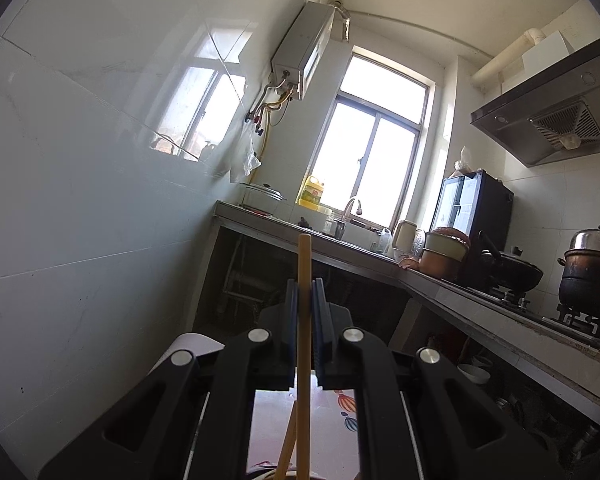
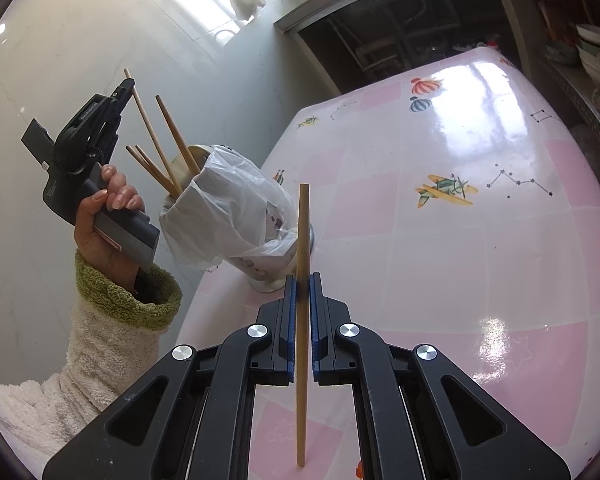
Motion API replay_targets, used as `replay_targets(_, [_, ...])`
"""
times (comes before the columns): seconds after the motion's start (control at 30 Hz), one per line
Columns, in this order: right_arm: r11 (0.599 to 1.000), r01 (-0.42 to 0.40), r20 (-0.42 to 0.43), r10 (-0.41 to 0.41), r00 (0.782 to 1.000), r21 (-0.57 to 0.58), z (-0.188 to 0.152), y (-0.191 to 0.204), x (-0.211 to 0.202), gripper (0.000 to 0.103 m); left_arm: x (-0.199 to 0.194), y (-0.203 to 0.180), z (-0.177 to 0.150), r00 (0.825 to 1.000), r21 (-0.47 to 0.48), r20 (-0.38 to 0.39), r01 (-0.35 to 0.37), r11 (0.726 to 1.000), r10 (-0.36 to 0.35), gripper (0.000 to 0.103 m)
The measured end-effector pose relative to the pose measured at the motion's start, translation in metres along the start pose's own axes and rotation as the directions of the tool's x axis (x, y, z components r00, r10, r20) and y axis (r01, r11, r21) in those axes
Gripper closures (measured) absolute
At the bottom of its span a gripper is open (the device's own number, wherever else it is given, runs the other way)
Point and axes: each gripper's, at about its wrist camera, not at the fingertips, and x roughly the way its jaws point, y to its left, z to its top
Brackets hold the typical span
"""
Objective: Organize utensils
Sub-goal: 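Lower the chopstick into the holder and open the right gripper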
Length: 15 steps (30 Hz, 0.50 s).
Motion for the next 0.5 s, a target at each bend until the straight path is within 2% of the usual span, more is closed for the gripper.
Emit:
replay_targets(0.2, [1.0, 0.001, 0.011, -0.001, 1.0, -0.001, -0.001, 0.002, -0.004, 0.099, -0.021, 0.003, -0.011, 0.996, -0.01, -0.073, 0.041, 0.999, -0.041, 0.097])
replay_targets(0.4, [1.0, 0.003, 0.022, -0.003, 1.0, -0.007, -0.001, 0.004, -0.01, 0.099, -0.055, 0.0, -0.023, 0.985, 0.009, -0.151, 0.087, 0.996, -0.085, 0.096])
replay_targets(0.5, [1.0, 0.001, 0.027, -0.001, 1.0, -0.011, -0.002, 0.007, -0.012, 0.099, -0.064, -0.003, -0.033, 0.974, 0.012, -0.206, 0.103, 0.995, -0.098, 0.095])
